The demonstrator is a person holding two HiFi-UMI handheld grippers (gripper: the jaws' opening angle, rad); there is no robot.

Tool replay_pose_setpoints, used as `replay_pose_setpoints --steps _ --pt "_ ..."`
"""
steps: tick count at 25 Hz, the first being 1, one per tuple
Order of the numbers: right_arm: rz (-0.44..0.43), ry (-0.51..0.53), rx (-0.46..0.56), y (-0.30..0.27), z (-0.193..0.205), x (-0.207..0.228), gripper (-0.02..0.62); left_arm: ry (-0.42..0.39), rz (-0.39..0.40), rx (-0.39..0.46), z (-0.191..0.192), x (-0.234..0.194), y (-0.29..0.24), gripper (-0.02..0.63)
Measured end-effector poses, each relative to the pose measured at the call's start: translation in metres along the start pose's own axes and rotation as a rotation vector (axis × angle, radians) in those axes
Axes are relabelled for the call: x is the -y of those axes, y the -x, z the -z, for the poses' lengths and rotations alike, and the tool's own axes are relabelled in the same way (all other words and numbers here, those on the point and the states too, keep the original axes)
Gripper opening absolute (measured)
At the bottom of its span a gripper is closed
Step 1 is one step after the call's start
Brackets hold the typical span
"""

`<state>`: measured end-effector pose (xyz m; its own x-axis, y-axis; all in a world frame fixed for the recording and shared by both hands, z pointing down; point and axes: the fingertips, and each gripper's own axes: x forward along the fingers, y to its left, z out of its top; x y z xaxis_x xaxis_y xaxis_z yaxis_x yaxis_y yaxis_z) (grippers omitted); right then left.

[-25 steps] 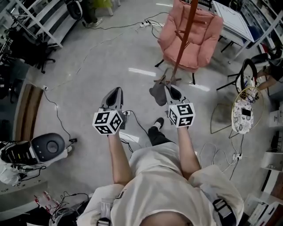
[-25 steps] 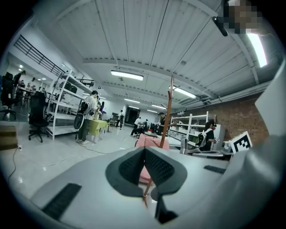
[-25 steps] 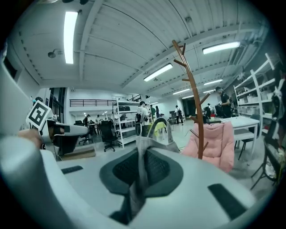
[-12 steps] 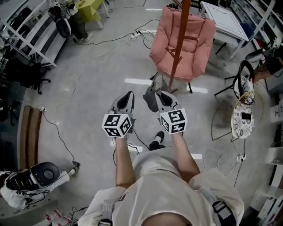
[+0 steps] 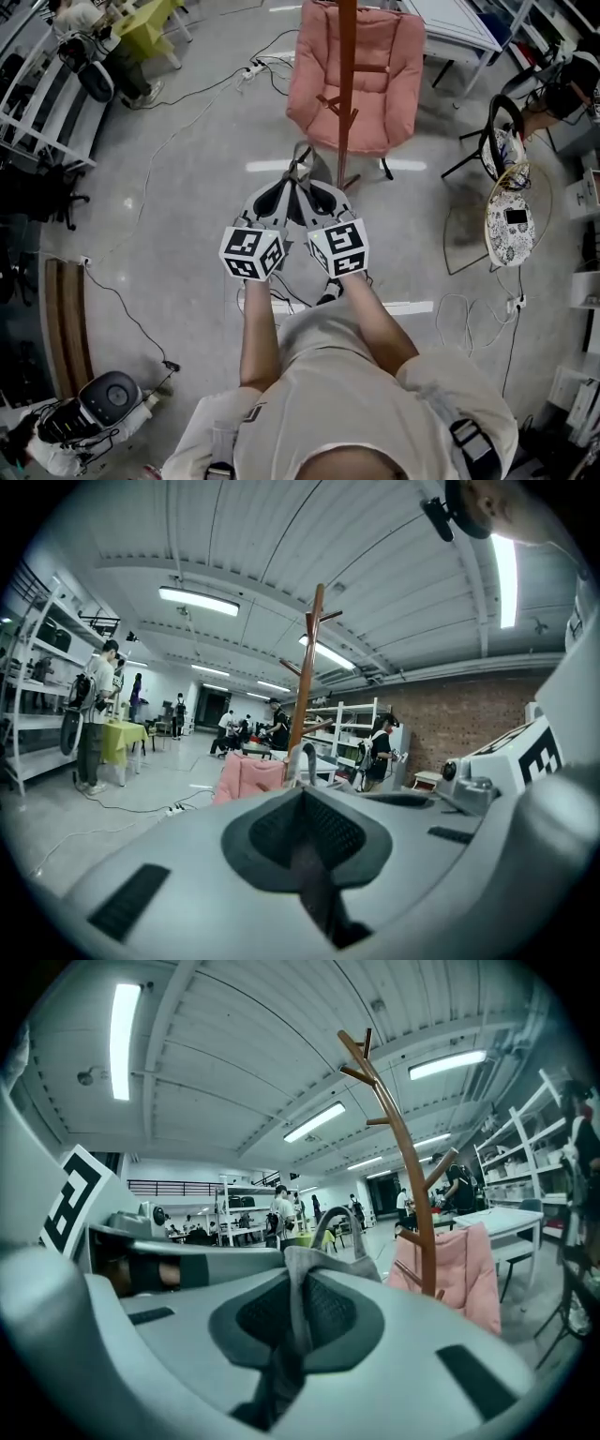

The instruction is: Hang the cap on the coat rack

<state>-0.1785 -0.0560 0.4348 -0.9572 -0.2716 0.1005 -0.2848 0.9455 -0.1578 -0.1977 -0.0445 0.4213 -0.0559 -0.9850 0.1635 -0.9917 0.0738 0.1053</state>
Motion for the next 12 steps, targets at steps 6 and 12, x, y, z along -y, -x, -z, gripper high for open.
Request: replay_pose_setpoints --steps 6,12 --pt "0.017 0.001 0.008 -0.012 0.003 0.008 0.011 -0.019 0.025 -0.018 0.004 -0.016 -0.020 0.008" --pt "0.069 0.048 0.019 -0.008 -0.002 0.022 0.011 0.007 0.027 -0.024 0.006 -0.026 -0.026 0.007"
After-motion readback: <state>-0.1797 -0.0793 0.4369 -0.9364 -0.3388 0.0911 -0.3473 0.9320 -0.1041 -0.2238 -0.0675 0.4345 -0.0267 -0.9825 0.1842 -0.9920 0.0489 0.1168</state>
